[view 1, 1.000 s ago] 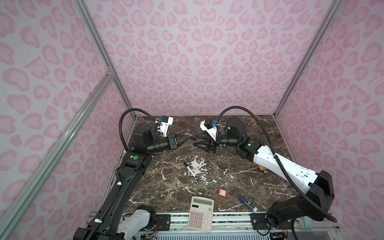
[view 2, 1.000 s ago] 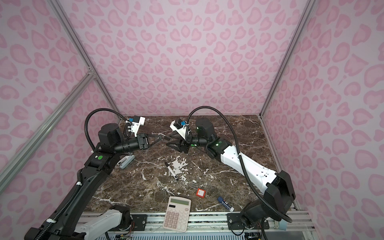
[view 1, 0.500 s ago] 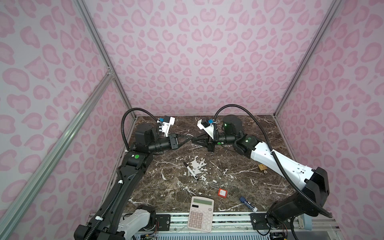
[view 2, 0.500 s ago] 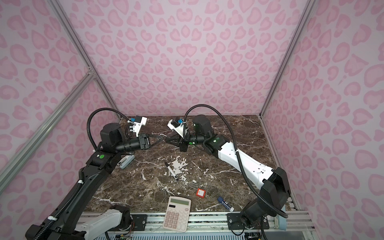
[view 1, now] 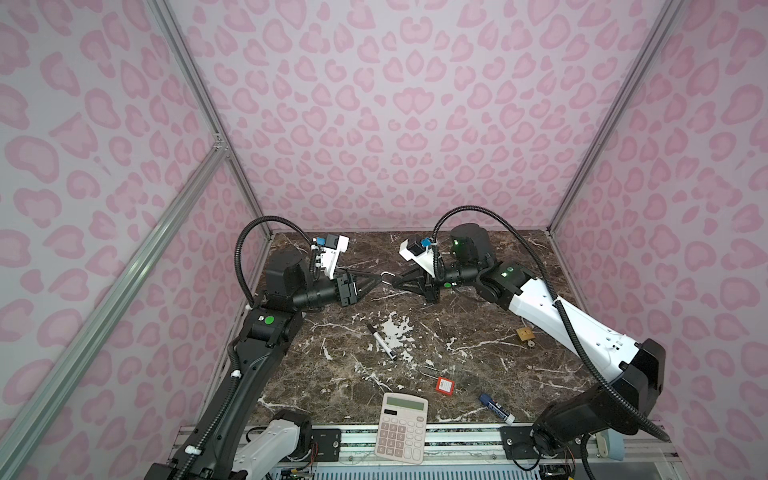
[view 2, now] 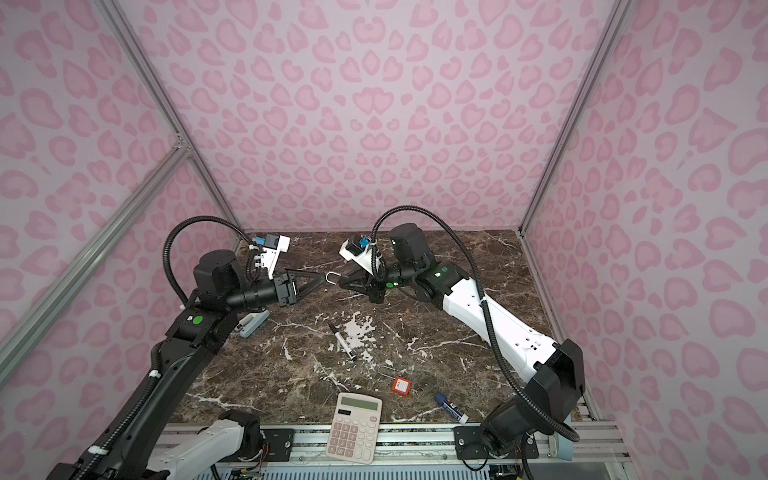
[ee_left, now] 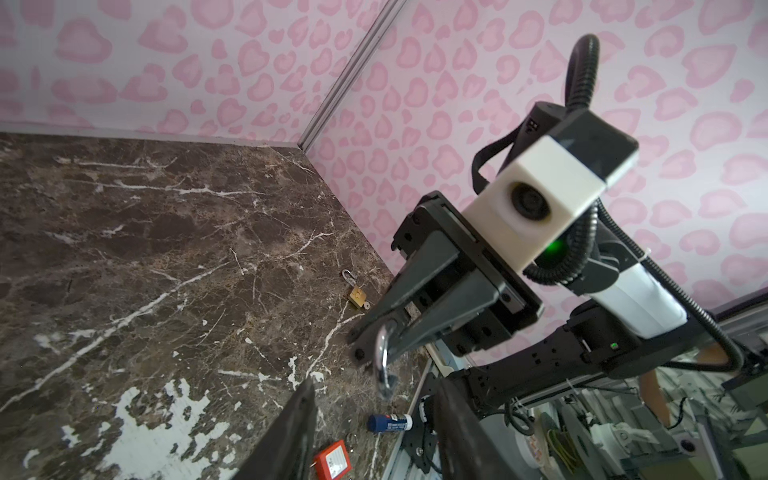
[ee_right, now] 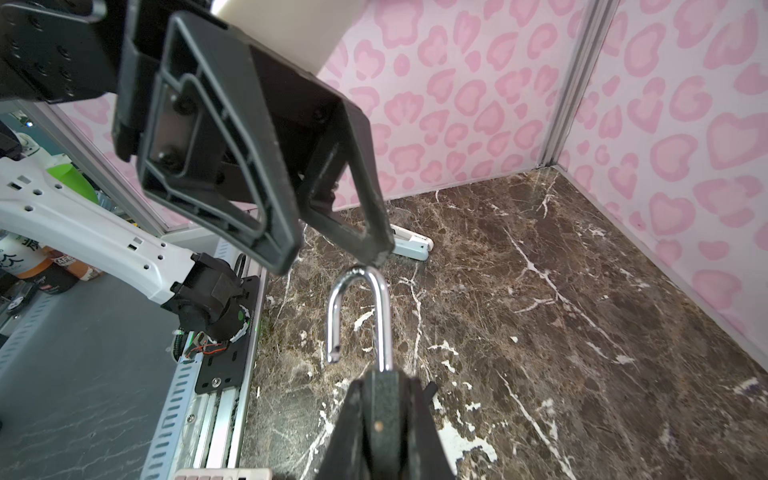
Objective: Lock with the key
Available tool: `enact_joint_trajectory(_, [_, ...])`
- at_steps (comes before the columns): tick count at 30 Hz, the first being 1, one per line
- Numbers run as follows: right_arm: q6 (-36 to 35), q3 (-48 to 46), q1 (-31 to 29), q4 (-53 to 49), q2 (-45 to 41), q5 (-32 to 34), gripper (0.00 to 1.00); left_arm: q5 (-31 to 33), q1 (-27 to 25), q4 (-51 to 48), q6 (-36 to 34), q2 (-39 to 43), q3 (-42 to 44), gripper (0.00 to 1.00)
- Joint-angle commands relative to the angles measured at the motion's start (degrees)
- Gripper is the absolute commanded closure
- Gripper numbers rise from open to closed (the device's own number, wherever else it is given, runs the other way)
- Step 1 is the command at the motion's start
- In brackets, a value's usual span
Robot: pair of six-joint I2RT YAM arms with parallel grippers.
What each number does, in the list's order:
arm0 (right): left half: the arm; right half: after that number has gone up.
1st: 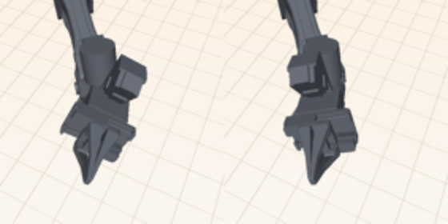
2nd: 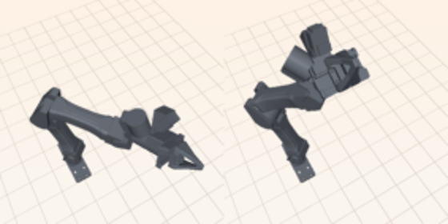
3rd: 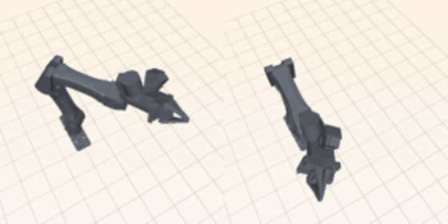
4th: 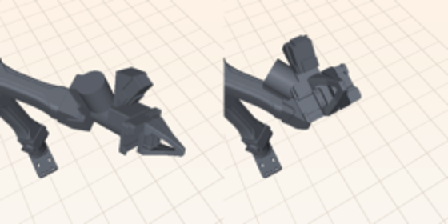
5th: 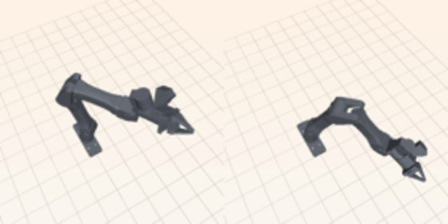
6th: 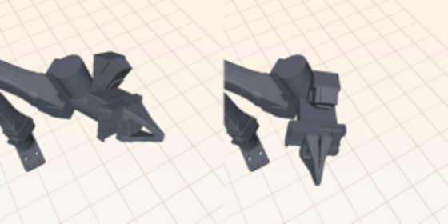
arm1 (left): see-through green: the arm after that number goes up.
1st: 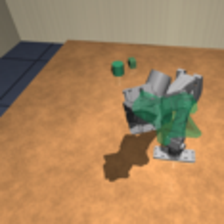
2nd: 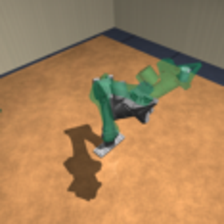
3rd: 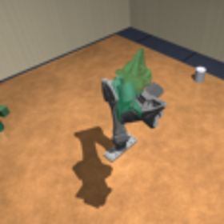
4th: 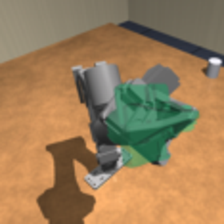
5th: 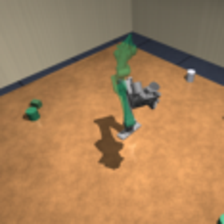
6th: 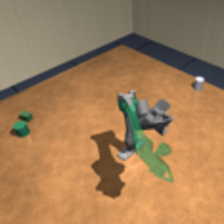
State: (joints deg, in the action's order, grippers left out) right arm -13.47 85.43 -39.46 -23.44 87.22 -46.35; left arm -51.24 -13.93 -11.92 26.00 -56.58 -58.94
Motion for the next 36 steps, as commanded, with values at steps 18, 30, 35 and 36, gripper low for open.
enact_joint_trajectory(18, [-9.5, 5.0, -3.0, -12.9, 0.2, 1.3, 1.00, -5.3, 0.0, 1.4, -9.3, 3.0, 3.0, 0.69])
enact_joint_trajectory(30, [-10.7, 7.8, -4.1, -15.8, 1.8, 0.8, 1.00, -5.9, -0.1, 1.4, -8.6, 2.8, 3.6, 0.74])
enact_joint_trajectory(35, [-10.7, 9.5, -4.2, -17.4, 2.6, -0.5, 1.00, -6.5, -0.1, 1.1, -8.8, 2.8, 3.9, 0.81])
enact_joint_trajectory(36, [-10.7, 9.8, -4.2, -17.6, 2.8, -1.0, 1.00, -6.5, -0.1, 1.0, -8.9, 2.8, 4.0, 0.81])
